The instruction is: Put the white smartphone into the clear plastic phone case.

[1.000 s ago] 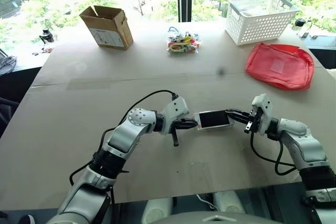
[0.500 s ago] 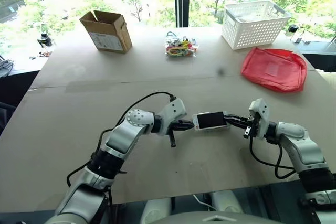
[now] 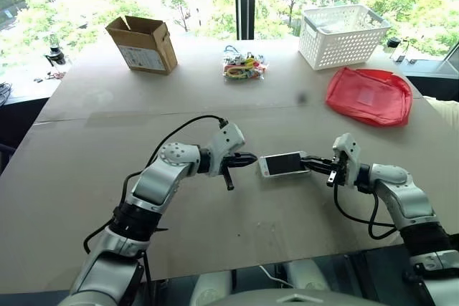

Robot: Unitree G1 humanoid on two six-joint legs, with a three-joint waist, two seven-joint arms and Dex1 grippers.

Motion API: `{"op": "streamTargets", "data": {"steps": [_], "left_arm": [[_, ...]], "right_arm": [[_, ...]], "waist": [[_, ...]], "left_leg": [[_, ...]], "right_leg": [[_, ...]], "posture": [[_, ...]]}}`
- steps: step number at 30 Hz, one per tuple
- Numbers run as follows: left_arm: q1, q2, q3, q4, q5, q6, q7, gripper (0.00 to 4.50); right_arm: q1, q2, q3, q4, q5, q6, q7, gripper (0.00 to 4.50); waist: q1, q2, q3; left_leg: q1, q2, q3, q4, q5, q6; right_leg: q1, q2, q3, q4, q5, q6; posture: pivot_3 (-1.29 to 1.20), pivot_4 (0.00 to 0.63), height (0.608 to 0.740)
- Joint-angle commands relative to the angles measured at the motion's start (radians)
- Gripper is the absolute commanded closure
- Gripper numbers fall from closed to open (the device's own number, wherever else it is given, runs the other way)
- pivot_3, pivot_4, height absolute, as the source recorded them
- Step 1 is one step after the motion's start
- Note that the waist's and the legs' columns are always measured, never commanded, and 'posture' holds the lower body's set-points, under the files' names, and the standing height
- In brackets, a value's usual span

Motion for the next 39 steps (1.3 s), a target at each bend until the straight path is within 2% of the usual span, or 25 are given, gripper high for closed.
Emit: {"op": "streamTargets", "data": {"steps": [1, 24, 28, 34, 39], "left_arm": [[-0.006, 0.005, 0.008, -0.044, -0.006, -0.005, 0.000, 4.50], [0.009, -0.019, -0.016, -0.076, -0.013, 0.026, 0.010, 4.50], [0.010, -0.022, -0.020, -0.075, -0.014, 0.028, 0.006, 4.50], [0.010, -0.019, -0.017, -0.065, -0.011, 0.019, 0.002, 4.50], [0.036, -0.032, 0.014, -0.094, -0.049, 0.036, 0.010, 4.50]], "right_arm": [[0.083, -0.003, 0.178, 0.161, -0.149, 0.130, -0.016, 4.47], [0.102, -0.073, 0.276, 0.246, -0.331, -0.047, -0.007, 4.47], [0.101, -0.050, 0.237, 0.239, -0.294, -0.058, -0.010, 4.47], [0.099, -0.019, 0.130, 0.118, -0.155, -0.085, 0.023, 4.47], [0.102, -0.020, 0.024, -0.004, -0.024, -0.092, 0.056, 4.47]], "waist": [[0.001, -0.004, -0.003], [0.008, -0.007, -0.006], [0.008, -0.007, -0.006], [0.006, -0.006, -0.005], [0.007, -0.001, 0.003]], "left_leg": [[0.001, 0.000, 0.000, -0.001, 0.000, 0.000], [0.010, 0.003, -0.002, -0.013, -0.003, -0.005], [0.010, 0.003, -0.003, -0.014, -0.003, -0.005], [0.005, 0.005, -0.003, -0.017, -0.003, -0.006], [-0.004, 0.005, -0.002, -0.018, 0.000, -0.001]], "right_leg": [[0.000, 0.000, 0.000, -0.001, 0.000, 0.000], [0.012, -0.007, -0.001, -0.016, -0.001, -0.001], [0.012, -0.008, -0.001, -0.016, -0.001, -0.001], [0.011, -0.008, -0.003, -0.021, -0.001, -0.001], [-0.003, -0.007, -0.006, -0.022, 0.003, -0.004]], "posture": [[0.00, 0.150, 0.740], [0.00, 0.150, 0.740], [0.00, 0.150, 0.740], [0.00, 0.150, 0.740], [0.00, 0.150, 0.740]]}}
